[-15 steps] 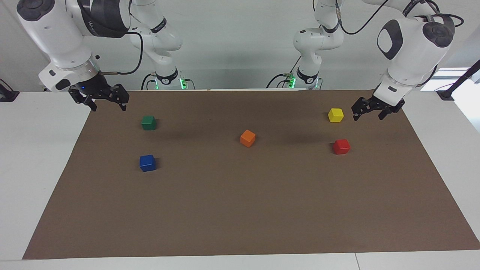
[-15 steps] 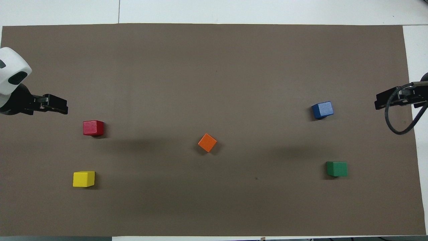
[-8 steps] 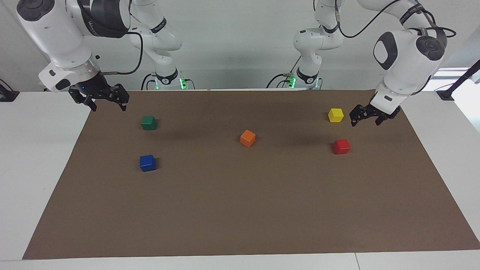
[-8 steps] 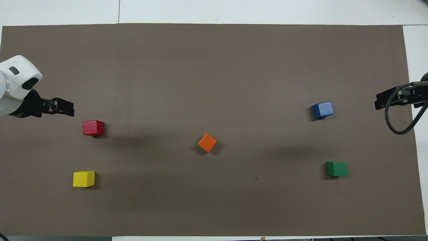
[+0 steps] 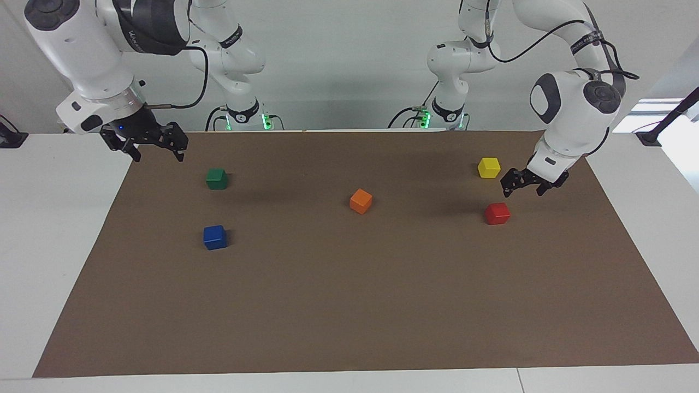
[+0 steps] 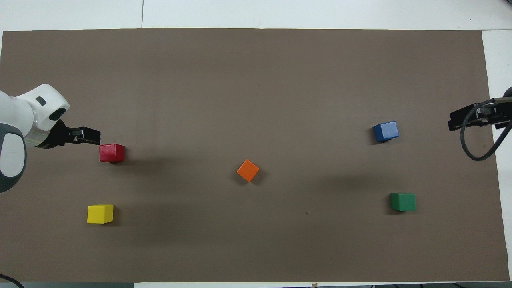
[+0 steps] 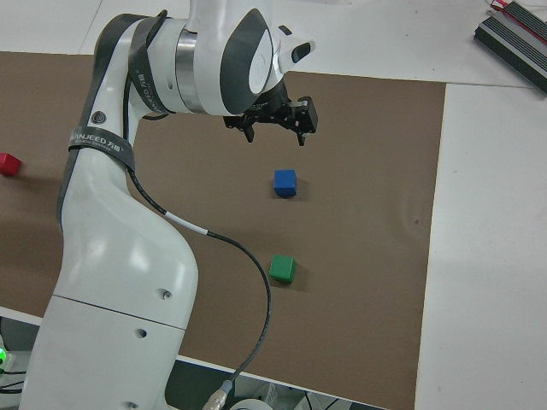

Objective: Transfer red block to right arm and stack on blue block
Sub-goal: 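Move the left gripper down onto the red cube and grasp it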

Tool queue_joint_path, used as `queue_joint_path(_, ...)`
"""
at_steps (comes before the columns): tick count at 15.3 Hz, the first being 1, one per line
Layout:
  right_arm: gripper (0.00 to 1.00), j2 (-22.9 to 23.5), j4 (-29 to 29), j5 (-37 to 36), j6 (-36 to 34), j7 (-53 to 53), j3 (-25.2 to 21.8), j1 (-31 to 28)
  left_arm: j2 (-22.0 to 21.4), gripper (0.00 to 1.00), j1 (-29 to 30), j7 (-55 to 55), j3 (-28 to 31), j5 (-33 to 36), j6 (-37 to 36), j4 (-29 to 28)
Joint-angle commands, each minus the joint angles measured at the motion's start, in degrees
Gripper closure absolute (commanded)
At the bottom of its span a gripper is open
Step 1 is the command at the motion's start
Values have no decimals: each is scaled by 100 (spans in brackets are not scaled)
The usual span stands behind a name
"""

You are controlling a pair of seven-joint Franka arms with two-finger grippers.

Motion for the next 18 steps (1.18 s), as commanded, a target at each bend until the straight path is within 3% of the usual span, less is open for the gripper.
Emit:
queue_joint_path(1, 0, -89, -112, -14, 48, -82, 61, -88, -39, 0, 192, 125, -41, 31, 635, -502)
queue_joint_path(18, 0, -159, -322, 4, 188, -56, 78, -36, 189, 0, 43, -464, -50, 31, 1858, -1408)
